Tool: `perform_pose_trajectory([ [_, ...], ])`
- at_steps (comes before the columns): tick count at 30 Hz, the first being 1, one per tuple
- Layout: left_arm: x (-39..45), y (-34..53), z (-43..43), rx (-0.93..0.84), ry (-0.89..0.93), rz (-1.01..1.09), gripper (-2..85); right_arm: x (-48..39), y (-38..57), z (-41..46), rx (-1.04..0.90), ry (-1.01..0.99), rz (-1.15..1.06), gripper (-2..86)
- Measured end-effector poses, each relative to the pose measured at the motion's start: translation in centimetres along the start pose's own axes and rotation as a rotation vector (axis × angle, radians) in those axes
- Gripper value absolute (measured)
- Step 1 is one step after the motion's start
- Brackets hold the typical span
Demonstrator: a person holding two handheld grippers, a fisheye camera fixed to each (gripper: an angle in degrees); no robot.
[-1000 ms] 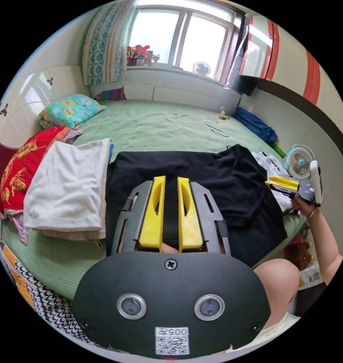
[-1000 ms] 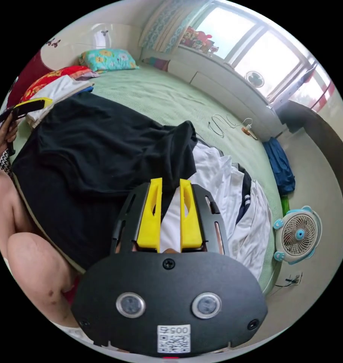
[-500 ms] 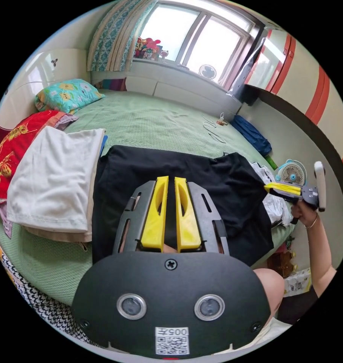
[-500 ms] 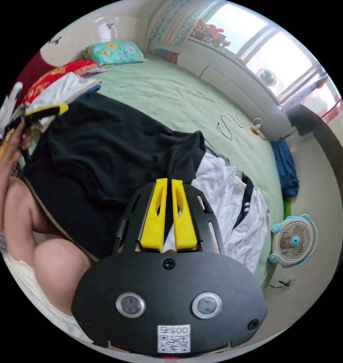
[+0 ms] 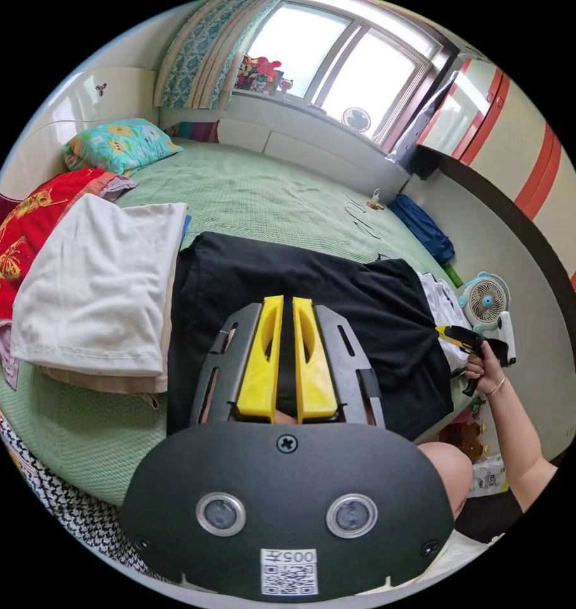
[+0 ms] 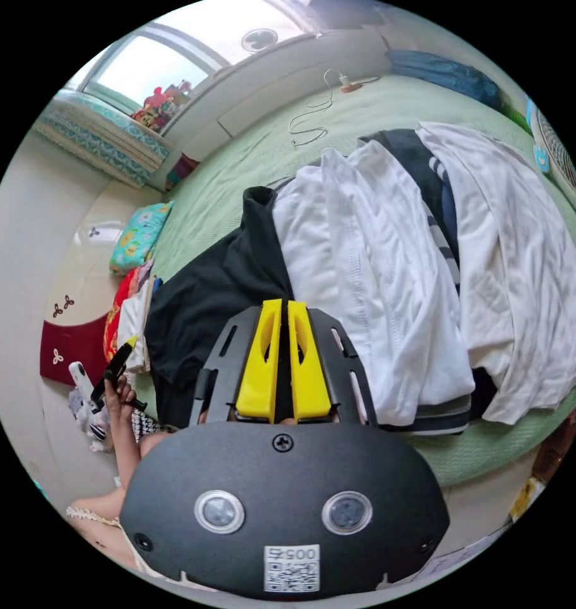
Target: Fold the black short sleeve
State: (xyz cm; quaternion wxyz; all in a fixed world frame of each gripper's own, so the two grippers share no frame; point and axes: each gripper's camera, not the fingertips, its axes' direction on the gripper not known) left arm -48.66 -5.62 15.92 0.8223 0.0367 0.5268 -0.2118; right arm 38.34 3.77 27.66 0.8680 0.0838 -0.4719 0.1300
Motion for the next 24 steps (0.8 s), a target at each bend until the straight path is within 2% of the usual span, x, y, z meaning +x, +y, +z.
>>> perform_pose_trajectory([
  [2,0.3,0.2,0.2,-0.008,-0.016,0.015,4.6,0.0,0.2,-0.1,0.018,-0.003,-0.024,-1.2],
  [6,1.7,0.8,0.9,-0.057,-0.021,0.119,5.0,-1.5,1.1,-0.8,0.003,0.217,-0.141,-0.8],
  [8,2.5,1.5,1.0,-0.069,-0.029,0.199,5.8,-2.4,2.0,-1.5,0.004,0.257,-0.191,-0.4],
  [11,3.7,3.0,1.2,-0.088,-0.052,0.307,9.0,-5.4,4.2,-3.0,0.062,0.235,-0.362,1.4],
  [14,4.3,5.2,1.1,-0.106,-0.114,0.431,13.0,-9.0,6.7,-2.6,0.051,0.205,-0.561,6.8],
  [18,4.0,8.3,1.1,-0.118,-0.214,0.565,16.2,-12.8,10.6,0.9,-0.013,0.298,-0.83,11.0],
  [21,3.2,9.4,1.4,-0.128,-0.201,0.569,16.3,-13.6,12.1,3.5,-0.06,0.384,-0.916,11.5],
  [24,2.0,9.2,1.8,-0.18,-0.131,0.452,16.1,-12.7,11.6,4.5,-0.092,0.344,-0.815,11.8],
])
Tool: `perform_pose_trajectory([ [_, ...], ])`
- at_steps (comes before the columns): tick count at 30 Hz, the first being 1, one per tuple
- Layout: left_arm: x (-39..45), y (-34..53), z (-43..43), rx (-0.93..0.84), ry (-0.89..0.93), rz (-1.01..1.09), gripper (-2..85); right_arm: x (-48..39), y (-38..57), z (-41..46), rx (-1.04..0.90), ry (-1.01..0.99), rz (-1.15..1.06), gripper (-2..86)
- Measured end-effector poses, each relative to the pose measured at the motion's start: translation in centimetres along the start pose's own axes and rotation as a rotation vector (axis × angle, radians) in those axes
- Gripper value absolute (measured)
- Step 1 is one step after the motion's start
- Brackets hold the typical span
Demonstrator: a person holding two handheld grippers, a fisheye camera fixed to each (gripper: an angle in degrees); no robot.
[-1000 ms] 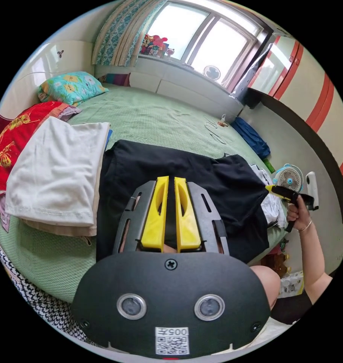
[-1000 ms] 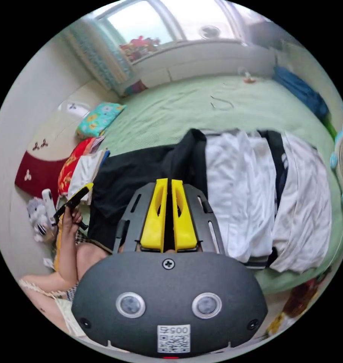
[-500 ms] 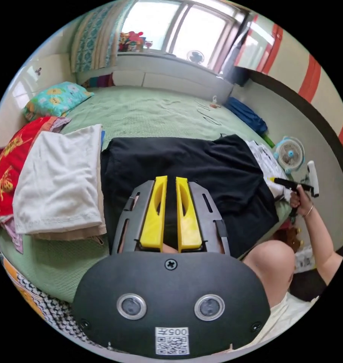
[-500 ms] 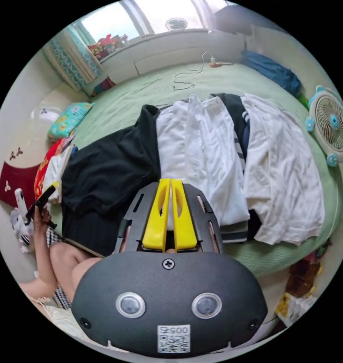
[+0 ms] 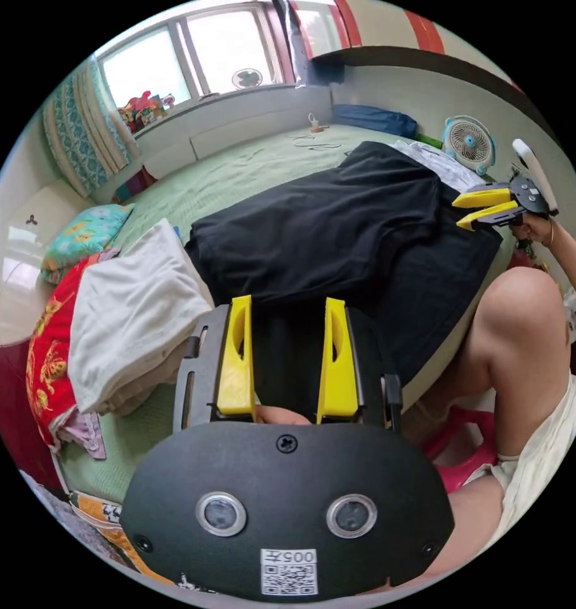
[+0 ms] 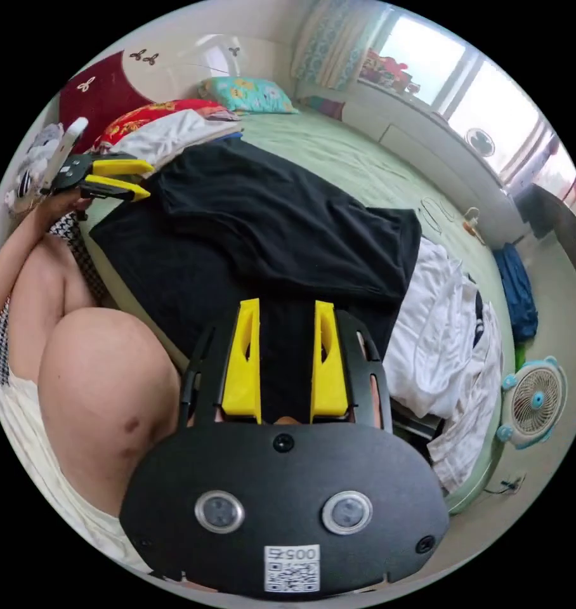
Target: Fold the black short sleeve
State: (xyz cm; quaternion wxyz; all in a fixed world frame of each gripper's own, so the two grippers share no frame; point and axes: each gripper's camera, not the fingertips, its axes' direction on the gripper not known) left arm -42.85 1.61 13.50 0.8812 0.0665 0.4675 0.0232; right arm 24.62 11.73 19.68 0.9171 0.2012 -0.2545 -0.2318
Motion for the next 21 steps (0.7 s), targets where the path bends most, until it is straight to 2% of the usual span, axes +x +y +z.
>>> perform_pose_trajectory([
  [3,-1.2,0.1,-0.1,0.009,0.146,-0.1,14.2,2.1,0.6,0.0,0.059,-0.147,0.192,12.1],
  [4,-1.2,0.1,-0.1,0.01,0.142,-0.108,14.1,2.8,1.0,0.0,0.079,-0.162,0.263,12.1],
  [6,-0.4,0.1,0.2,-0.008,0.006,-0.071,14.2,3.2,1.2,0.1,0.091,-0.131,0.304,12.1],
  [10,2.0,-0.1,0.9,-0.042,-0.125,0.054,15.8,1.9,0.6,0.4,0.039,0.057,0.17,12.1],
  [13,3.3,-0.2,1.0,-0.015,-0.188,0.095,16.2,1.1,0.2,0.1,0.053,0.062,0.109,12.1],
  [17,3.4,-1.0,1.8,-0.031,-0.177,0.079,16.2,1.3,-0.2,0.3,0.052,0.094,0.12,12.1],
  [21,3.5,-2.0,3.0,-0.058,-0.158,0.067,15.5,2.8,0.0,0.5,0.046,0.052,0.243,12.2],
])
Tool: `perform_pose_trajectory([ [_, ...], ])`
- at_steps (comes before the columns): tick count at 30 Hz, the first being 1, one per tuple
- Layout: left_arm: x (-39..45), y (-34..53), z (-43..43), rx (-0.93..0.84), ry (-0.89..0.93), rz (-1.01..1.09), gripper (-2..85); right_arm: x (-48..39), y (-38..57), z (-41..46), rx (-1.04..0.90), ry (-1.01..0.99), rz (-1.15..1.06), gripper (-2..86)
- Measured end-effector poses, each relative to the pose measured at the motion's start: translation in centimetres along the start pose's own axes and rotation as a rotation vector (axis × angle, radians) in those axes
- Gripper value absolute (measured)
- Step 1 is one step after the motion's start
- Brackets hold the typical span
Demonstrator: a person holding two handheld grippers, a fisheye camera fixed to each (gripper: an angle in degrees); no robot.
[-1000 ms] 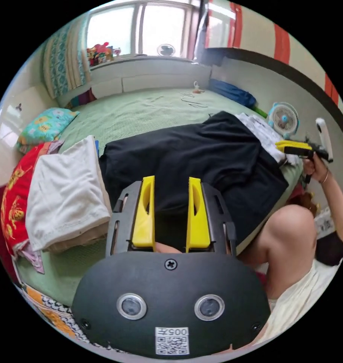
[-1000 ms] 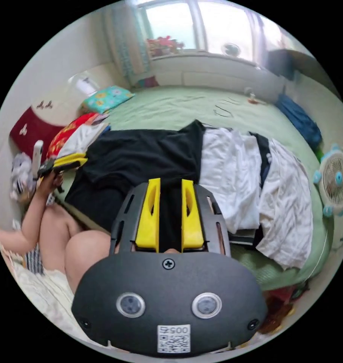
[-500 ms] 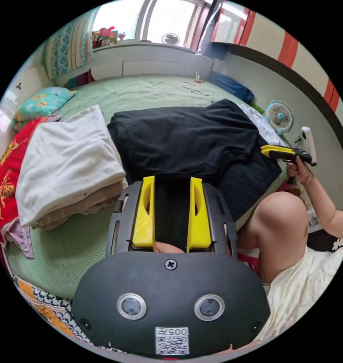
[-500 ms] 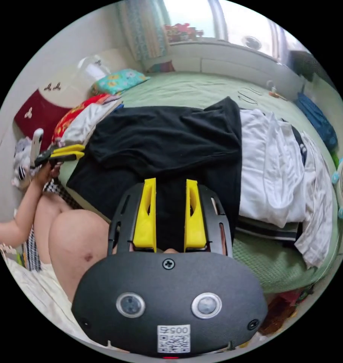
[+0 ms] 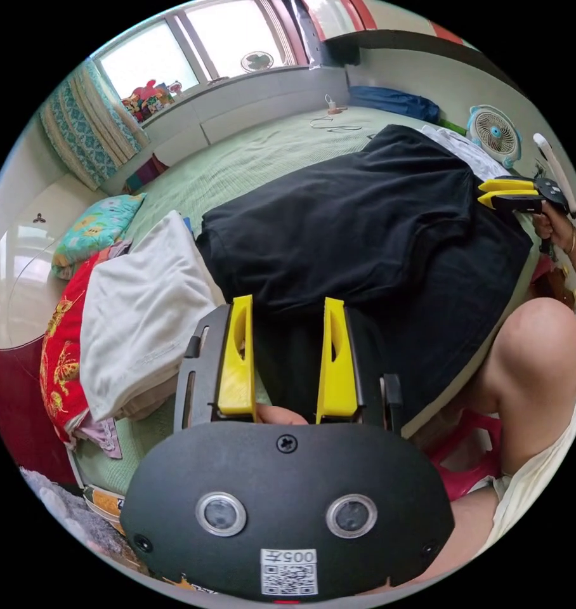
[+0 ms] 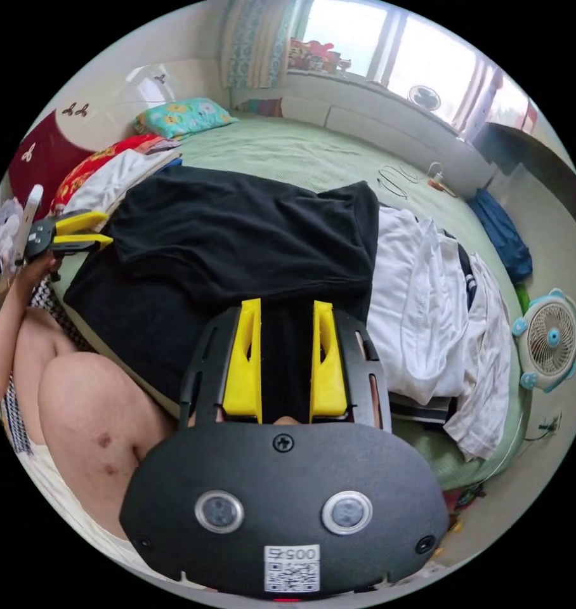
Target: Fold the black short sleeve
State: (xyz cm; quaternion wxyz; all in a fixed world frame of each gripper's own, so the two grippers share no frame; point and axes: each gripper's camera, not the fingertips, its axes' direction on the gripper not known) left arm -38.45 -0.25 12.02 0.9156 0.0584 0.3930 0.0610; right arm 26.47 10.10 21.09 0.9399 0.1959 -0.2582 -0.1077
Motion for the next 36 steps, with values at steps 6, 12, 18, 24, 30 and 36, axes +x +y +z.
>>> perform_pose_trajectory([
  [6,0.9,-0.7,0.8,-0.039,-0.025,-0.013,9.8,2.8,-0.2,0.5,-0.016,-0.095,0.163,12.0],
  [12,1.0,-1.1,1.1,-0.07,-0.02,-0.054,3.6,4.2,-1.2,1.2,-0.008,-0.187,0.245,11.7],
  [18,0.1,-1.0,0.5,-0.05,0.032,-0.116,0.8,4.1,-2.5,2.0,-0.033,-0.158,0.265,7.7],
  [24,-0.1,-0.7,-1.5,0.023,0.041,-0.166,0.3,4.3,-3.0,0.0,0.025,-0.205,0.266,-1.3],
  [30,0.9,0.4,-5.4,0.038,0.041,-0.198,0.3,3.6,-3.0,-4.1,0.046,-0.146,0.21,-1.6],
  [36,2.6,2.5,-9.1,0.019,0.015,-0.191,0.3,3.1,-1.2,-7.5,0.039,-0.16,0.167,-1.7],
])
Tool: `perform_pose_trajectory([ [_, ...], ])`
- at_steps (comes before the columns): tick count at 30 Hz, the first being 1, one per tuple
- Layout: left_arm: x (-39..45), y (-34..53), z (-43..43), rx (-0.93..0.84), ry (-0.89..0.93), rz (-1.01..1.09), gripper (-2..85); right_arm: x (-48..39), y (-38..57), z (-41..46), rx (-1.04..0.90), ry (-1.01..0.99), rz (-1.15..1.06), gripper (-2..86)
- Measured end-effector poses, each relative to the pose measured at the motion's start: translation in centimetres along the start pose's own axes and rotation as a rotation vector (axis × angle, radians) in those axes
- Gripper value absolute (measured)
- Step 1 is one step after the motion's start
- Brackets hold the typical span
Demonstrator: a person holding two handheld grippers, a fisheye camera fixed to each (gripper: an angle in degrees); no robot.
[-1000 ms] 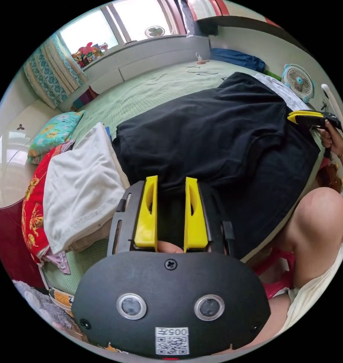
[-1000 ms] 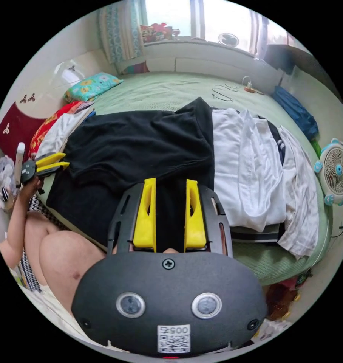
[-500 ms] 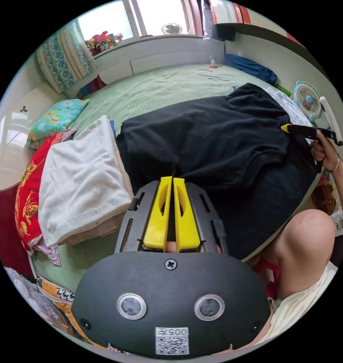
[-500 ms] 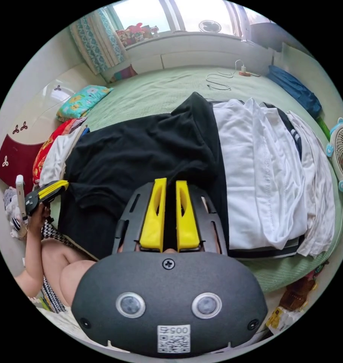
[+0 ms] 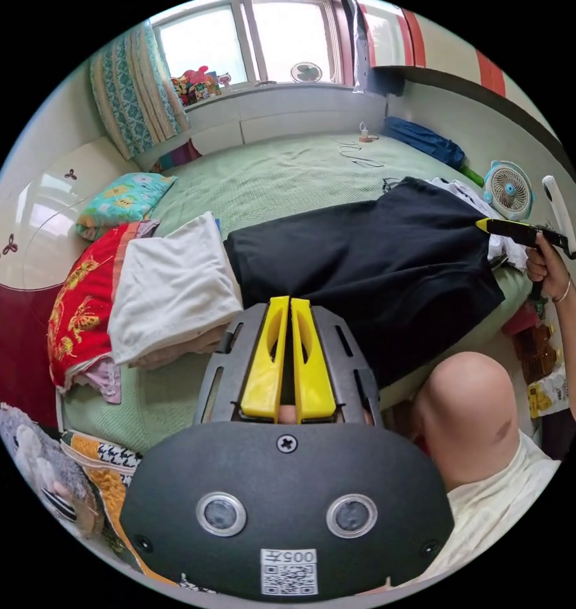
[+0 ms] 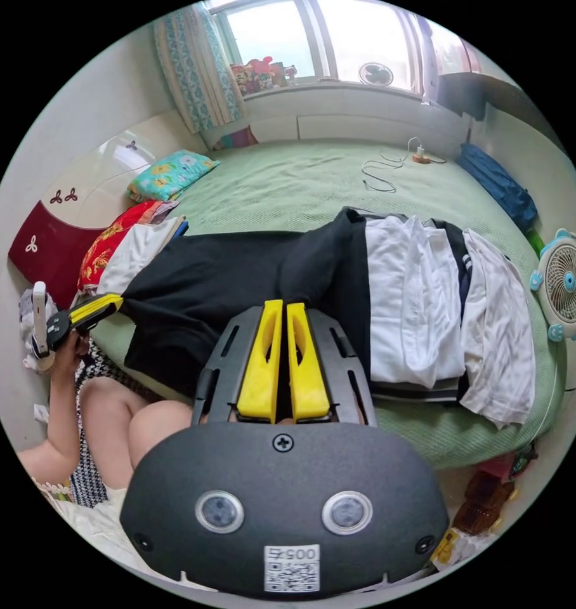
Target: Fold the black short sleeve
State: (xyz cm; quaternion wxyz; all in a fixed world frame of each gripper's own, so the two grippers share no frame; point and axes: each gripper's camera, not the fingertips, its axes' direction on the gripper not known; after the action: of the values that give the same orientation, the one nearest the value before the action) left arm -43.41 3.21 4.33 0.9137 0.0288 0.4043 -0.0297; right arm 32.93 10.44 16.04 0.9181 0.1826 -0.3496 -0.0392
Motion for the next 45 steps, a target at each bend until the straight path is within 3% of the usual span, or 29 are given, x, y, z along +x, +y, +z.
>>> perform_pose_trajectory([
  [12,3.7,3.4,8.0,-0.234,-0.015,-0.09,0.9,2.3,4.3,4.6,-0.111,0.038,0.066,-1.0],
  [20,4.2,3.5,4.8,-0.102,-0.019,-0.149,0.0,2.0,5.5,1.3,-0.017,0.059,0.011,4.1],
  [24,5.2,3.5,10.6,-0.252,-0.021,-0.167,-0.4,1.3,5.5,4.2,-0.113,0.09,-0.053,1.6],
  [28,5.7,3.4,8.9,-0.208,0.006,-0.212,-0.2,3.1,5.3,3.5,-0.124,0.06,-0.022,1.1],
  [30,6.8,2.3,5.6,-0.091,0.098,-0.186,0.0,3.8,5.0,1.8,-0.082,0.056,-0.052,1.8],
  [36,16.4,-3.2,2.3,0.037,0.427,-0.029,4.8,7.5,-1.3,-3.6,0.059,0.054,-0.104,6.9],
  [45,30.2,-7.4,10.5,-0.062,0.496,-0.067,12.8,10.5,-17.0,0.9,-0.112,-0.035,-0.164,12.2],
])
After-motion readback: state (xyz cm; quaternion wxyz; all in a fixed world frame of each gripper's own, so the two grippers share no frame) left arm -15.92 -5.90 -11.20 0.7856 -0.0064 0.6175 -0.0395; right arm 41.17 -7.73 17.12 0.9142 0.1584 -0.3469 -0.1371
